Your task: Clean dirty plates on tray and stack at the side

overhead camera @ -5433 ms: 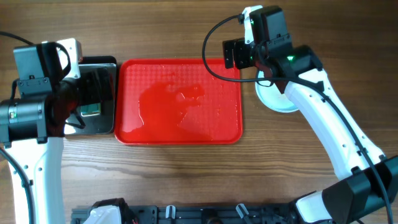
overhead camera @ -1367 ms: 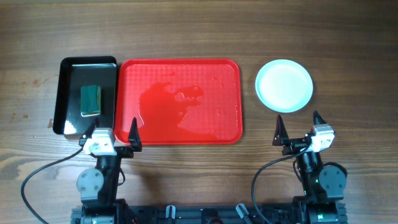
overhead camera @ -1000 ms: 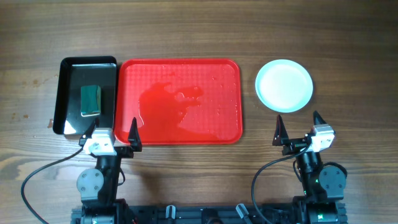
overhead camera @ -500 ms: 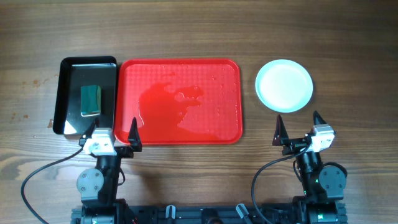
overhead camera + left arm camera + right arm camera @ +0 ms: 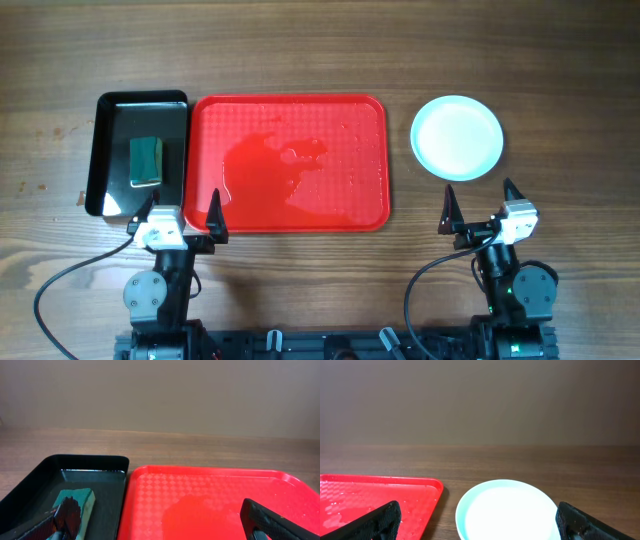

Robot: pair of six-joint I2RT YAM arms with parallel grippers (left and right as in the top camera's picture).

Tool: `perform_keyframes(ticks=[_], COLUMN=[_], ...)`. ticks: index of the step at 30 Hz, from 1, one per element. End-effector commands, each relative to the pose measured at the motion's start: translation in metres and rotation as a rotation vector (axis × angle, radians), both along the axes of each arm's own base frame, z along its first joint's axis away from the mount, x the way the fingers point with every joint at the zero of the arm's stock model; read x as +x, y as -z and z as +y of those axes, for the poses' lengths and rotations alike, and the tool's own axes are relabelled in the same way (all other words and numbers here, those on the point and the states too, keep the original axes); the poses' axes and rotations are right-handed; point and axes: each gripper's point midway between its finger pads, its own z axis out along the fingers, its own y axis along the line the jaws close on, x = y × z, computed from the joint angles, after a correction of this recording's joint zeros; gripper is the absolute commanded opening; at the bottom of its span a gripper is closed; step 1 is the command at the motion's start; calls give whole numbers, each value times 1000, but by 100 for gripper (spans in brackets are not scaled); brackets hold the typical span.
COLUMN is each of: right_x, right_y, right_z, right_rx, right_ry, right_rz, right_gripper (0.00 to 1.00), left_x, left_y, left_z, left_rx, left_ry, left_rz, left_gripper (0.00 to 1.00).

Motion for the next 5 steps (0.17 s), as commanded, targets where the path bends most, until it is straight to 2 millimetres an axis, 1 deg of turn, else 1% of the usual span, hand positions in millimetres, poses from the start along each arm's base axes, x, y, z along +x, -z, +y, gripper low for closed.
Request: perform_keyframes(ticks=[1, 5], right_x=[-1, -1], right_y=[-2, -2], right_z=[2, 2], right_rx=[14, 14], right_ry=[-12, -12], right_rz=[-8, -8], right_gripper=[100, 99], left_x=[0, 0], left_y=[2, 2], left_z=[2, 2], left_rx=[-2, -2], left_ry=[-13, -13], left_rz=[-1, -1], left_gripper=[100, 100])
